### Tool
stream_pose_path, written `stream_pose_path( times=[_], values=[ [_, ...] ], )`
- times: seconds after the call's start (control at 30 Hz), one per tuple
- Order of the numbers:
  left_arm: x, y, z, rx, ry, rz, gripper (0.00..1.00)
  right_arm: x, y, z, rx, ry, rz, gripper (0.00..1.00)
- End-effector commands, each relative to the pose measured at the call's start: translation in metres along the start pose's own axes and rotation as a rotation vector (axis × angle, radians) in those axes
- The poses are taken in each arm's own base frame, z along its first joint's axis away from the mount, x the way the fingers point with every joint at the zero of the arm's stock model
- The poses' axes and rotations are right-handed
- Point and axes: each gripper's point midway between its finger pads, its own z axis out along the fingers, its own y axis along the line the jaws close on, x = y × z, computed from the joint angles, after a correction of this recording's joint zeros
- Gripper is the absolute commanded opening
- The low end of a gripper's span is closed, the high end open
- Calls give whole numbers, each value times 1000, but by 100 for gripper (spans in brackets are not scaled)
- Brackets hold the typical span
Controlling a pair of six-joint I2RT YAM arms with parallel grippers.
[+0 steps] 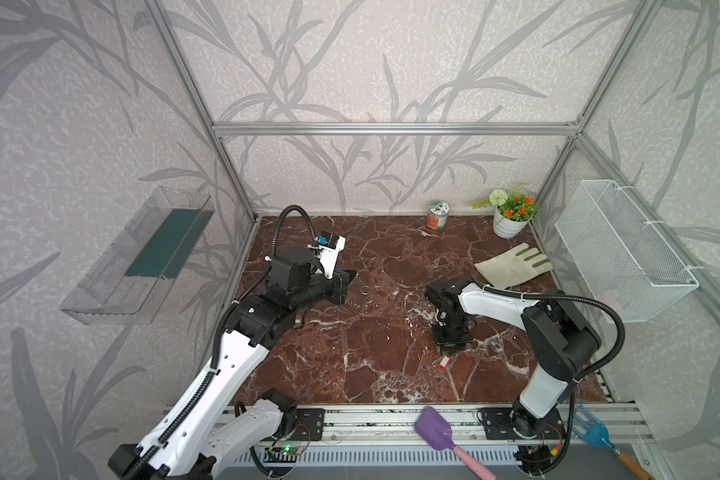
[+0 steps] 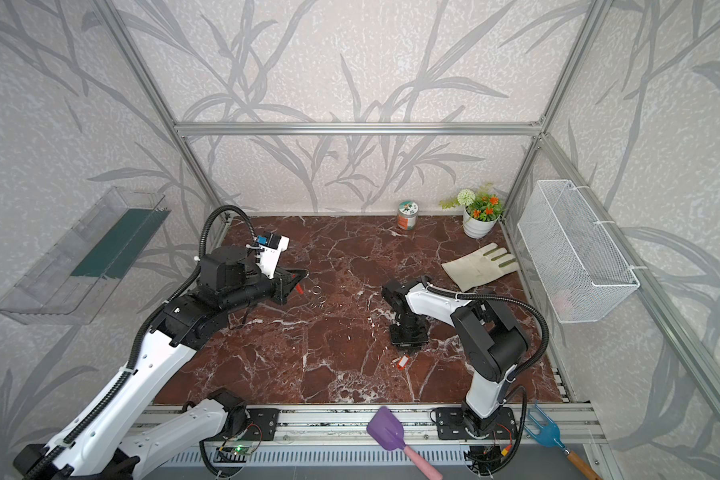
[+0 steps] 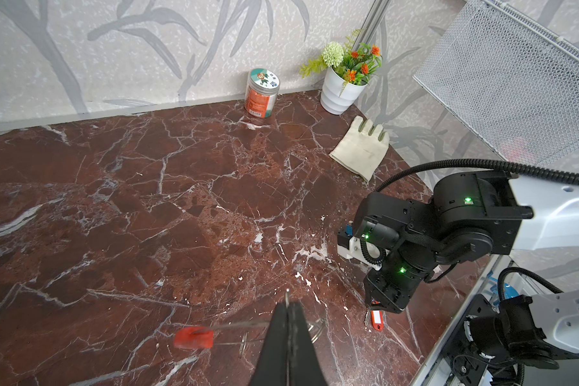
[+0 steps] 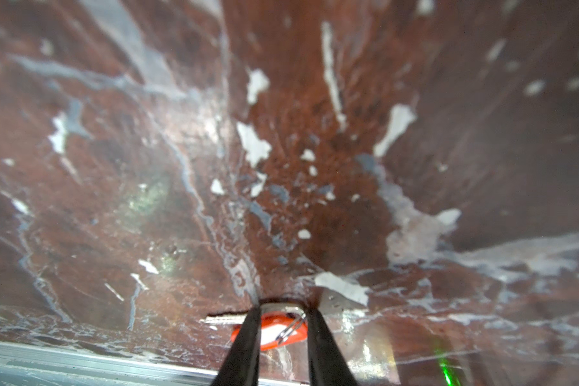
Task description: Put the keys on the keyring
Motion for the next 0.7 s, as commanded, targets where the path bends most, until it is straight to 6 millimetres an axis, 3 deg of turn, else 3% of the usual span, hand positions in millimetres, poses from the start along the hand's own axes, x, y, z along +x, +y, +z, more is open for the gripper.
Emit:
stream_pose_path(
  times=[0.0,0.13,0.4,0.67],
  values=[
    [-4,0,-3,-4,-25,23,0,0,-1,-8,10,-16,12,23],
    [-3,0,-2,-4,-24,25,0,0,-3,-11,14,-28,10,24],
    [-4,1,-2,-6,-24,26,0,0,-1,-12,8,-25,9,39],
    [-4,1,-1,-5,-21,24,0,0,-2,-15,13,-32,12,35]
  ],
)
